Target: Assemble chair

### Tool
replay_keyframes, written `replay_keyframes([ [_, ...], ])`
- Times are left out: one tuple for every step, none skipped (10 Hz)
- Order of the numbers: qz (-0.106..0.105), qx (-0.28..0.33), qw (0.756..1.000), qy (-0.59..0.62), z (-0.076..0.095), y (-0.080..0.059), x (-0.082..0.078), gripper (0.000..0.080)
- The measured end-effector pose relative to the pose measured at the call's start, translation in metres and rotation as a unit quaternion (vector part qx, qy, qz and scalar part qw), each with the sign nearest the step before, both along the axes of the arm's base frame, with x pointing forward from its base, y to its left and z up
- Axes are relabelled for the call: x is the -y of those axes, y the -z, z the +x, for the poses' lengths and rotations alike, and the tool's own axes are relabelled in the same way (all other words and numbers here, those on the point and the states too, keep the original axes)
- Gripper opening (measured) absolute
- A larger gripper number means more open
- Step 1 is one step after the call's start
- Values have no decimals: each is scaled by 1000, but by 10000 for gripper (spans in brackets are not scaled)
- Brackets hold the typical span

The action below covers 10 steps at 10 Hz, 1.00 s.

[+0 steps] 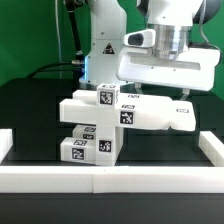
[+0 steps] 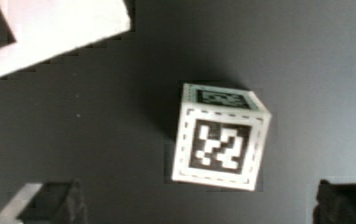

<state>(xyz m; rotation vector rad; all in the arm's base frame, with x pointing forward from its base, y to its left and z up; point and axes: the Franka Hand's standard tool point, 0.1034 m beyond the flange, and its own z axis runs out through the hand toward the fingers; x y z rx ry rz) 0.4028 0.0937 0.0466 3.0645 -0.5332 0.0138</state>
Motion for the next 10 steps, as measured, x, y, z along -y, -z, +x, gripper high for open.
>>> replay_keyframes([
  [-1, 0, 1000, -4, 1, 1, 1, 649],
  [-2, -1, 1000, -11, 2, 2, 3, 649],
  [-2, -2, 1000, -11, 2, 3, 3, 649],
  [-3, -2, 1000, -11, 2, 3, 3, 649],
  [-3, -2, 1000, -11, 1, 3, 3, 649],
  [-3, -3, 1000, -11, 1, 4, 3, 649],
  [-5, -4, 1000, -12, 0, 6, 4, 649],
  [-6, -5, 1000, -12, 0, 7, 4, 649],
  [-7, -5, 1000, -13, 0, 8, 4, 649],
  [-8, -7, 1000, -13, -1, 10, 5, 649],
])
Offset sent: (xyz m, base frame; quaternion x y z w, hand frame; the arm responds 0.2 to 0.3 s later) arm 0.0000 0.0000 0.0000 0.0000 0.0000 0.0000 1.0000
